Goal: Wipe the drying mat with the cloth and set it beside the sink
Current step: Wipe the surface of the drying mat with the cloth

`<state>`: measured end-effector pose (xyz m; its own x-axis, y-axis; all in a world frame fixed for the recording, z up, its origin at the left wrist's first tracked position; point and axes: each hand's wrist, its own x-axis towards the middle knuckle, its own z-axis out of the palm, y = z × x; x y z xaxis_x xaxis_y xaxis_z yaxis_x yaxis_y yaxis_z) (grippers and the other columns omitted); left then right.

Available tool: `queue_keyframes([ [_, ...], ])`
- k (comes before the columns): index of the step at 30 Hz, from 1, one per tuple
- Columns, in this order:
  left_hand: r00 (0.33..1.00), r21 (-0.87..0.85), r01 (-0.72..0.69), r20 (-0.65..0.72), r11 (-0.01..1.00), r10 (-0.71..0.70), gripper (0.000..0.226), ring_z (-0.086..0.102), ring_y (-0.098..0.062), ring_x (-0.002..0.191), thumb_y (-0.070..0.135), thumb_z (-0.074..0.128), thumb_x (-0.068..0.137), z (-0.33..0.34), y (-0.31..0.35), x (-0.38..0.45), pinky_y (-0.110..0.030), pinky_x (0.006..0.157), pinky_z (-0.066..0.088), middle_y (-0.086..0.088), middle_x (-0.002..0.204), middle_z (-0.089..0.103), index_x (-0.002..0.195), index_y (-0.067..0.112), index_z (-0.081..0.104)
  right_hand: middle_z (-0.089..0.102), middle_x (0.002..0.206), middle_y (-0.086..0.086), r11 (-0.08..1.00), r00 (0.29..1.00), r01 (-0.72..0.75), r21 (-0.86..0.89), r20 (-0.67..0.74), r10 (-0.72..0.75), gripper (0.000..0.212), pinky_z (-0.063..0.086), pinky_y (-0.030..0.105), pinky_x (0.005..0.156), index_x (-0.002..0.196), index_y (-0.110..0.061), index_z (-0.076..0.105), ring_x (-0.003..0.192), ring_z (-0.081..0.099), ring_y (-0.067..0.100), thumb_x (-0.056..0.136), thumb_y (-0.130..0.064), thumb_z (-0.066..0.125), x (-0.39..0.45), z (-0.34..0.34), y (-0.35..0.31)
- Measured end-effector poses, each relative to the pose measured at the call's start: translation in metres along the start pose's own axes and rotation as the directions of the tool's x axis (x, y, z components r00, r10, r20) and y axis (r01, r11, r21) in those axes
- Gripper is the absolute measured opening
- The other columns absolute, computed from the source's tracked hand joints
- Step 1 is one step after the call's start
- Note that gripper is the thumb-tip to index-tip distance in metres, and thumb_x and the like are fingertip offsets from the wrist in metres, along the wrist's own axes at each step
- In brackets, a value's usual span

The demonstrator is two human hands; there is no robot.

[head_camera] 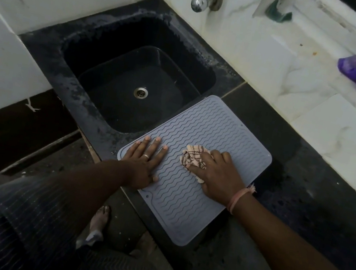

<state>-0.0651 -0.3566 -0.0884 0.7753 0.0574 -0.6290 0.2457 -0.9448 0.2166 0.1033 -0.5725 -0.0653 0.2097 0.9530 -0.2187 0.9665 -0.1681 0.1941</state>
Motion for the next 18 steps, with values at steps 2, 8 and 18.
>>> queue_keyframes([
  [2, 1.0, 0.001, -0.002, 0.012, 1.0, 0.002, 0.094, -0.046, -0.028, 0.138, 0.061, 0.036, 0.103, -0.001, 0.0, -0.001, -0.044, 0.113, -0.022, -0.003, 0.147, -0.054, 0.152, 0.029, -0.038, 0.062, 0.129, 0.016, 1.0, 1.0, -0.002, -0.015, 0.008, 0.002, 0.063, 0.038, 0.044, 0.086, 0.131, -0.034, 0.067, 0.109, 0.052, 0.035, 0.069, -0.034, 0.078, 0.002, 0.004, 0.012],
  [8, 0.998, -0.004, 0.008, 0.059, 1.0, -0.007, 0.095, -0.048, -0.028, 0.136, 0.066, 0.034, 0.101, -0.003, -0.002, 0.003, -0.045, 0.113, -0.022, -0.003, 0.147, -0.055, 0.15, 0.032, -0.041, 0.062, 0.126, 0.015, 0.998, 0.998, -0.056, -0.02, 0.012, 0.057, 0.065, 0.043, 0.047, 0.085, 0.131, -0.036, 0.066, 0.107, 0.055, 0.037, 0.068, -0.031, 0.078, 0.008, 0.009, 0.046],
  [18, 0.994, 0.0, 0.031, 0.102, 1.0, -0.031, 0.095, -0.05, -0.028, 0.136, 0.067, 0.032, 0.101, -0.002, -0.002, 0.007, -0.044, 0.112, -0.024, -0.002, 0.146, -0.058, 0.148, 0.034, -0.044, 0.063, 0.119, 0.014, 0.961, 0.961, -0.276, 0.015, -0.031, 0.276, 0.053, 0.041, 0.046, 0.083, 0.116, -0.035, 0.073, 0.098, 0.056, 0.037, 0.064, -0.027, 0.077, 0.016, 0.023, 0.096],
])
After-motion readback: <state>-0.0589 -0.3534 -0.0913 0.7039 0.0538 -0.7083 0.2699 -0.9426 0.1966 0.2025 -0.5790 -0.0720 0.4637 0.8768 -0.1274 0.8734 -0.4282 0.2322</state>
